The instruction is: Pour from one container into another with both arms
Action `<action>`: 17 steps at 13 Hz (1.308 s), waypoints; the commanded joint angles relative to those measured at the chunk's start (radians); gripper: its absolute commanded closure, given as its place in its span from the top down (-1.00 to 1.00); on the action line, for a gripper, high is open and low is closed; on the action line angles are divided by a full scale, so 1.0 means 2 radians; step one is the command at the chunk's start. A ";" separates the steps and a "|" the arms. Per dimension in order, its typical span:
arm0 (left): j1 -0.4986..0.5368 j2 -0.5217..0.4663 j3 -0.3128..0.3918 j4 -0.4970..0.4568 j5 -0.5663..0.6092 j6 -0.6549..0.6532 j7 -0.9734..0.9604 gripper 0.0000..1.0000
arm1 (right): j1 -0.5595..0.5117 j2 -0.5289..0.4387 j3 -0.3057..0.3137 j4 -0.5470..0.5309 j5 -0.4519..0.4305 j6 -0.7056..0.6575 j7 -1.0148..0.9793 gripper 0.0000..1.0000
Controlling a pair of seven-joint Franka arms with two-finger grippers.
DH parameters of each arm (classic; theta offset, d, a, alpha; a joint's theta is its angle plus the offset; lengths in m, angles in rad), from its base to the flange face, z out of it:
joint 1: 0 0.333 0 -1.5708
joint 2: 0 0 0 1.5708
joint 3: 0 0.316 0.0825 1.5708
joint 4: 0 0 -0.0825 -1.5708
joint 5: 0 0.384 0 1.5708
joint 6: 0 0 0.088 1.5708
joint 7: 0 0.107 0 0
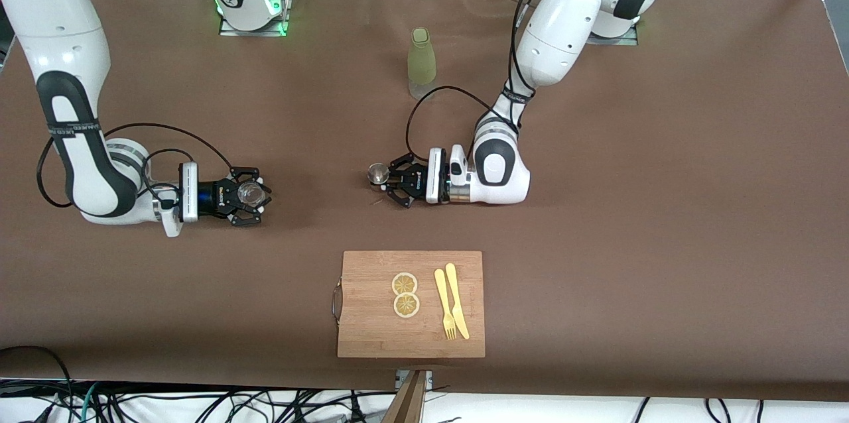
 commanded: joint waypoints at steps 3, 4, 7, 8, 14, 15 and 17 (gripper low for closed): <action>-0.009 0.016 0.003 0.031 -0.016 0.016 -0.002 -1.00 | 0.043 -0.059 0.011 -0.016 -0.018 0.031 0.080 -0.61; -0.012 0.016 0.003 0.033 -0.018 0.021 -0.002 -1.00 | 0.053 -0.071 0.012 -0.022 -0.022 0.043 0.080 -0.61; -0.012 0.016 0.003 0.036 -0.016 0.025 -0.002 -1.00 | 0.080 -0.112 0.015 -0.064 -0.022 0.080 0.080 -0.60; -0.012 0.016 0.003 0.037 -0.016 0.027 -0.002 -1.00 | 0.086 -0.120 0.026 -0.071 -0.019 0.087 0.080 -0.60; -0.013 0.018 0.003 0.040 -0.015 0.037 0.000 -1.00 | 0.124 -0.162 0.032 -0.087 -0.019 0.135 0.142 -0.61; -0.013 0.019 0.004 0.042 -0.015 0.037 0.001 -1.00 | 0.128 -0.168 0.032 -0.087 -0.021 0.141 0.155 -0.61; -0.013 0.022 0.004 0.045 -0.015 0.037 0.002 -1.00 | 0.139 -0.179 0.032 -0.088 -0.024 0.154 0.175 -0.61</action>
